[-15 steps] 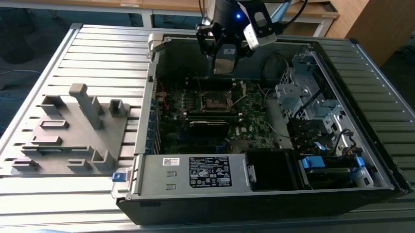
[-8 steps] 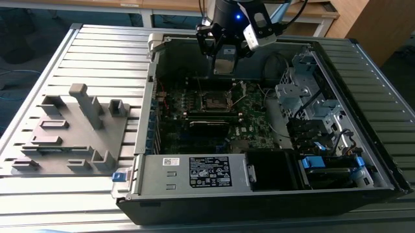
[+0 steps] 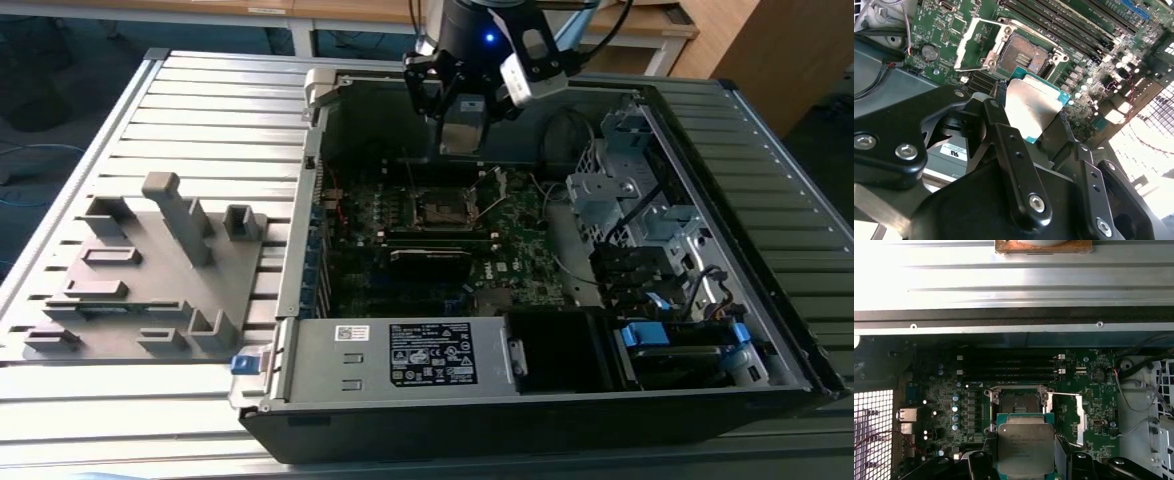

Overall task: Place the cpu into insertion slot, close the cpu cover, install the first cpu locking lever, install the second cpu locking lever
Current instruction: 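Place the cpu into insertion slot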

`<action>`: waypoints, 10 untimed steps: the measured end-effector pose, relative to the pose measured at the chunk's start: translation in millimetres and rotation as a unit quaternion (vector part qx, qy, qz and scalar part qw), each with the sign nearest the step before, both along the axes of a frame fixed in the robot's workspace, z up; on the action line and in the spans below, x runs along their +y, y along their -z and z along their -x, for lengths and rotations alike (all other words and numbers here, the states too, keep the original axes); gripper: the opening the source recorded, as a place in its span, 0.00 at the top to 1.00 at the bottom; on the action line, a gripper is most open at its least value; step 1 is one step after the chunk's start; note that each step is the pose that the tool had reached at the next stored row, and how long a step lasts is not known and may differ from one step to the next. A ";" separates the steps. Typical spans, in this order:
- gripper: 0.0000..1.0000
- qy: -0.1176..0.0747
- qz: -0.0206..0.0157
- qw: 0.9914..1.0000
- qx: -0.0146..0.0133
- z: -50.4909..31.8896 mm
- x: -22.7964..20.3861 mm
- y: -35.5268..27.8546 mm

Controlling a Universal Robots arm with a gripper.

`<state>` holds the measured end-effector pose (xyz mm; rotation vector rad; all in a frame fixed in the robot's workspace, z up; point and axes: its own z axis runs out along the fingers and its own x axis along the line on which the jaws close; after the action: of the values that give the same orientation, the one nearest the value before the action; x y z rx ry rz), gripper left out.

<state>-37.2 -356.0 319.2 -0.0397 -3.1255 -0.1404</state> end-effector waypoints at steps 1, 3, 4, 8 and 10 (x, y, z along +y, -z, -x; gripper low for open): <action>0.46 0.000 0.000 1.000 0.000 0.0 0.0 0.3; 0.46 0.000 0.000 1.000 0.000 0.0 0.0 0.6; 0.46 0.000 0.000 1.000 0.000 0.0 0.0 0.6; 0.46 0.000 0.000 1.000 0.000 0.0 0.0 0.9; 0.46 0.000 0.000 1.000 0.000 0.0 0.0 1.6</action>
<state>-37.1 -356.0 317.6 -0.0396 -3.1256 -0.1407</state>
